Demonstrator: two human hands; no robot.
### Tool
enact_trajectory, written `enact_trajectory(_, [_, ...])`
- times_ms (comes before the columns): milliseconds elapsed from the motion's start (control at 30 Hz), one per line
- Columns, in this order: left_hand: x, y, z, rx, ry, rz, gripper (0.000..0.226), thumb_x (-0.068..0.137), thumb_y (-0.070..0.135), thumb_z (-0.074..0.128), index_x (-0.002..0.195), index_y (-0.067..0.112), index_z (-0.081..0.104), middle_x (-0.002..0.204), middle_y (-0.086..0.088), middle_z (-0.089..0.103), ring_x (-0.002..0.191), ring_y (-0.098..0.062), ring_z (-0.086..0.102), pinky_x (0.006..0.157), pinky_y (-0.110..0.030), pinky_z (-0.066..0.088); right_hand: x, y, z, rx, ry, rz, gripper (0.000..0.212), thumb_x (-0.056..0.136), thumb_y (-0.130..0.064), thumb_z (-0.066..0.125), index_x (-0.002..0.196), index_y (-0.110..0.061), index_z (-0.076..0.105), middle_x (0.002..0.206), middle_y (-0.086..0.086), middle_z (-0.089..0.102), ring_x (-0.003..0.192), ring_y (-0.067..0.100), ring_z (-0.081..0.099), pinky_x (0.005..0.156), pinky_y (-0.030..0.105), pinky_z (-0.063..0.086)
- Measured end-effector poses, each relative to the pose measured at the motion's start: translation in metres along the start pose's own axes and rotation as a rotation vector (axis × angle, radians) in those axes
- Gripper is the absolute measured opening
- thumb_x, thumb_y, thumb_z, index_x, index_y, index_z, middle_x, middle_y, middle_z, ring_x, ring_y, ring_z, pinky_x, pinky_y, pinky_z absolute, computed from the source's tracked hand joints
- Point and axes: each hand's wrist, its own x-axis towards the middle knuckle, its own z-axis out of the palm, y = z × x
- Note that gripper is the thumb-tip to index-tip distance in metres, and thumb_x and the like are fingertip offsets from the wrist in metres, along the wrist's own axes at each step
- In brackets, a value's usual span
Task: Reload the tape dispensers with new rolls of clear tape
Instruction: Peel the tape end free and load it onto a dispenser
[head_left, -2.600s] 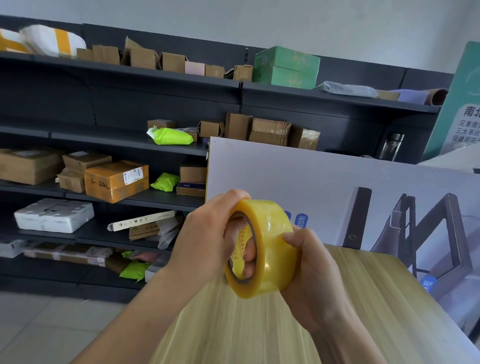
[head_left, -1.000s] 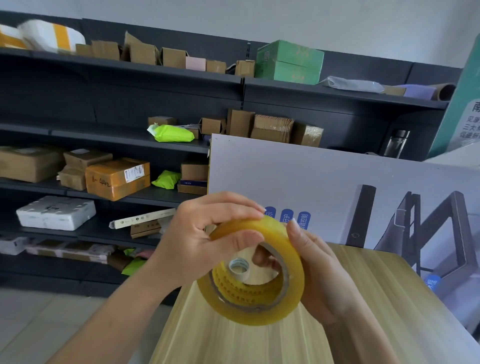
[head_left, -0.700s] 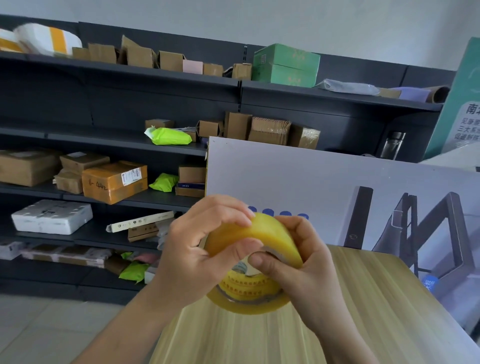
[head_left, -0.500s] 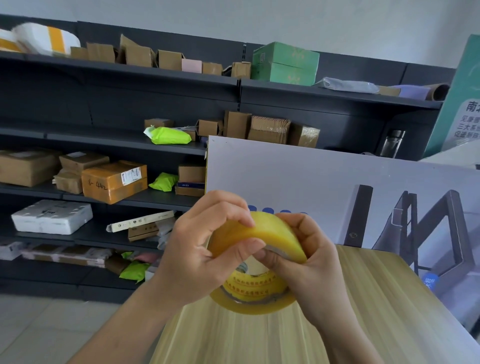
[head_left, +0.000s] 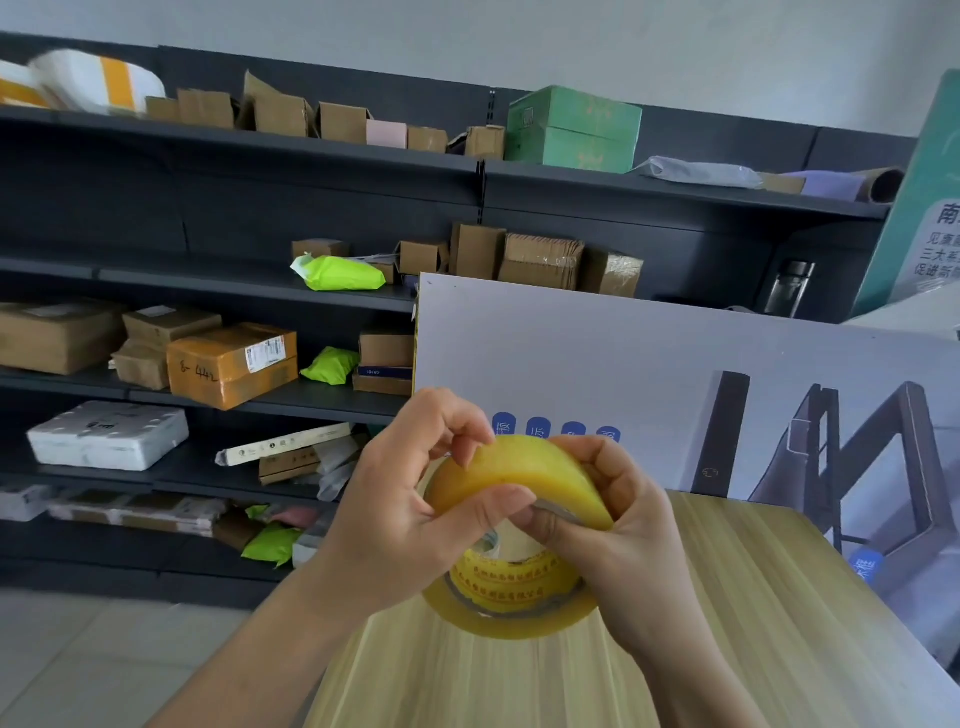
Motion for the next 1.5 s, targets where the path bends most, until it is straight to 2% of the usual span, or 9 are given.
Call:
enact_trajectory(133, [-0.001,0.003,0.000,-0.070,-0.036,-0.033,0.039,0.080,0.047,0.068,0.111,0.030,0.051,0.102,0.012,0.057,0.087,-0.022,0.062,0.066,-0.023,0.051,0.003,-0.001,0.000,0.016,-0.028,-0.003,0.049,0.046,-0.044,0.083,0.091,-0.036,0.066,0.087,-0.006,0.072,0.076,0.012,0.069,0.062,0.022,0.054])
enact_trajectory(367, [-0.002,0.001,0.001,-0.062,-0.010,-0.064,0.033,0.078,0.037,0.072,0.102,0.027,0.053,0.089,0.010,0.053,0.073,-0.018,0.055,0.061,-0.038,0.051,0.004,0.001,0.000,0.104,-0.069,0.016,0.060,0.033,-0.051,0.091,0.087,-0.036,0.070,0.085,-0.003,0.073,0.075,0.015,0.071,0.062,0.024,0.055])
enact_trajectory(533, [-0.003,0.003,0.002,-0.007,0.024,-0.061,0.033,0.076,0.037,0.073,0.099,0.026,0.052,0.074,0.014,0.047,0.059,-0.005,0.048,0.055,-0.011,0.038,0.006,0.003,-0.002,0.132,-0.075,0.036,0.066,0.029,-0.061,0.090,0.088,-0.036,0.071,0.085,-0.003,0.073,0.075,0.015,0.071,0.062,0.023,0.055])
enact_trajectory(667, [-0.002,0.004,0.003,0.021,0.013,-0.068,0.037,0.079,0.049,0.068,0.108,0.027,0.061,0.109,0.007,0.058,0.092,-0.021,0.063,0.064,-0.026,0.053,0.008,0.005,-0.004,0.146,-0.103,0.049,0.064,0.032,-0.058,0.091,0.089,-0.035,0.072,0.087,-0.002,0.073,0.076,0.015,0.070,0.063,0.024,0.055])
enact_trajectory(767, [-0.002,0.004,0.000,0.061,-0.012,-0.054,0.038,0.084,0.052,0.061,0.103,0.021,0.072,0.111,0.011,0.066,0.104,-0.016,0.063,0.072,-0.021,0.052,0.010,0.007,-0.008,0.186,-0.133,0.073,0.063,0.033,-0.055,0.092,0.090,-0.034,0.073,0.088,-0.001,0.073,0.078,0.016,0.070,0.065,0.025,0.055])
enact_trajectory(933, [0.001,0.001,-0.014,-0.084,-0.125,-0.131,0.033,0.090,0.045,0.055,0.101,0.018,0.072,0.108,0.008,0.072,0.101,-0.015,0.067,0.073,-0.028,0.057,0.013,0.012,-0.016,0.258,-0.221,0.135,0.060,0.034,-0.046,0.095,0.089,-0.031,0.075,0.084,-0.001,0.073,0.075,0.015,0.069,0.065,0.024,0.055])
enact_trajectory(1133, [0.021,0.004,-0.033,0.021,-0.410,-0.251,0.010,0.082,0.024,0.066,0.086,0.027,0.075,0.099,0.013,0.069,0.102,-0.014,0.064,0.079,-0.031,0.057,0.014,0.015,-0.020,0.287,-0.323,0.190,0.056,0.040,-0.035,0.096,0.091,-0.026,0.076,0.088,0.004,0.074,0.080,0.021,0.070,0.070,0.030,0.058])
enact_trajectory(1300, [0.025,0.011,-0.028,0.204,-0.525,-0.136,0.017,0.086,0.018,0.059,0.077,0.033,0.060,0.091,0.012,0.055,0.083,-0.007,0.056,0.065,-0.013,0.043,0.014,0.020,-0.021,0.287,-0.344,0.216,0.057,0.040,-0.033,0.097,0.092,-0.023,0.076,0.087,0.006,0.073,0.079,0.022,0.070,0.069,0.030,0.058])
enact_trajectory(1500, [0.014,0.006,-0.014,0.272,-0.392,-0.067,0.015,0.094,0.017,0.047,0.082,0.025,0.048,0.089,0.008,0.050,0.077,-0.004,0.048,0.067,-0.009,0.036,0.015,0.023,-0.023,0.298,-0.300,0.232,0.059,0.039,-0.036,0.097,0.093,-0.022,0.076,0.089,0.008,0.074,0.081,0.023,0.070,0.071,0.033,0.058])
